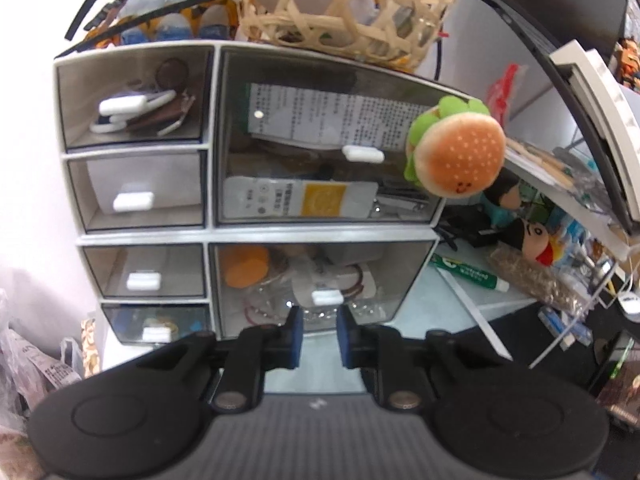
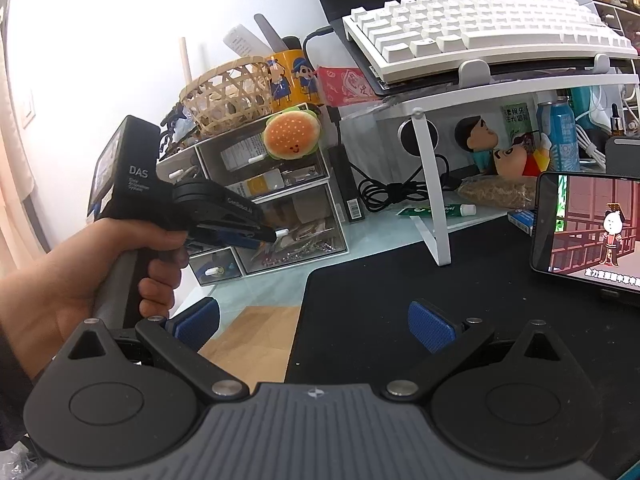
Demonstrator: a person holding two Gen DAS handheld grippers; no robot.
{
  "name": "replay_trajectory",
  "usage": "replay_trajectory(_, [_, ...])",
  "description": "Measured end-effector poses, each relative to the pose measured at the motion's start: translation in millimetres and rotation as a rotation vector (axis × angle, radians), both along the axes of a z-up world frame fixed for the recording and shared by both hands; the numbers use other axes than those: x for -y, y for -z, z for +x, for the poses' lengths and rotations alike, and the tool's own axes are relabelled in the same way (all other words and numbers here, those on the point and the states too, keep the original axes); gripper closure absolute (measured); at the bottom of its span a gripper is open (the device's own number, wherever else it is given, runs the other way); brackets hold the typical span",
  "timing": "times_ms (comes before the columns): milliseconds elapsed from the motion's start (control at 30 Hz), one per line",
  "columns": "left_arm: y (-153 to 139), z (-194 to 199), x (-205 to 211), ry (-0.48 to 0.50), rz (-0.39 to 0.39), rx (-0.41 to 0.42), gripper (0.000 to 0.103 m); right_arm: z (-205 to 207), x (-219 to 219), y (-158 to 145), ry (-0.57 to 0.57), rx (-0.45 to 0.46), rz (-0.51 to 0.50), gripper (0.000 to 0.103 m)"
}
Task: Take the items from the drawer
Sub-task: 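Move the left gripper to the handle of the large clear drawer, then close the left gripper on the white drawer handle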
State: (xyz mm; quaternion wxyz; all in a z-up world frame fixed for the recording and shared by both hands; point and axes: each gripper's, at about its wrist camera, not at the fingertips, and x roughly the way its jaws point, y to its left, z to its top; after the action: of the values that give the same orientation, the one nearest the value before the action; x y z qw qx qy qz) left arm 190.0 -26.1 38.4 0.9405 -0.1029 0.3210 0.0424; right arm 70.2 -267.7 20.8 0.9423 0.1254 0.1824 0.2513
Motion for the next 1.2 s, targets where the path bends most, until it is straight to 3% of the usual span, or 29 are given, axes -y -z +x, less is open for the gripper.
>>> replay_trajectory(300, [2.1, 13.6, 8.6, -0.056, 0.000, -0.015, 0.088, 2.1, 10.9, 1.3, 0.008, -0.010, 0.025, 0.000])
replay_trajectory(533, [-0.7, 21.1, 14.1, -0.093, 0.004, -0.032, 0.083, 1.6, 16.8, 1.0, 0.009, -0.012, 0.046, 0.000])
replay_trajectory(833, [-5.1, 30.8, 31.4, -0.129, 0.081, -0.078, 0.081, -1.3, 24.9, -0.6, 0.007, -0.011, 0.077, 0.000])
replay_trajectory(1200, [-8.6, 37.7, 47.0, -0.176, 0.119, -0.106, 0.081, -4.4, 43.0, 0.0, 0.012, -0.018, 0.125, 0.000])
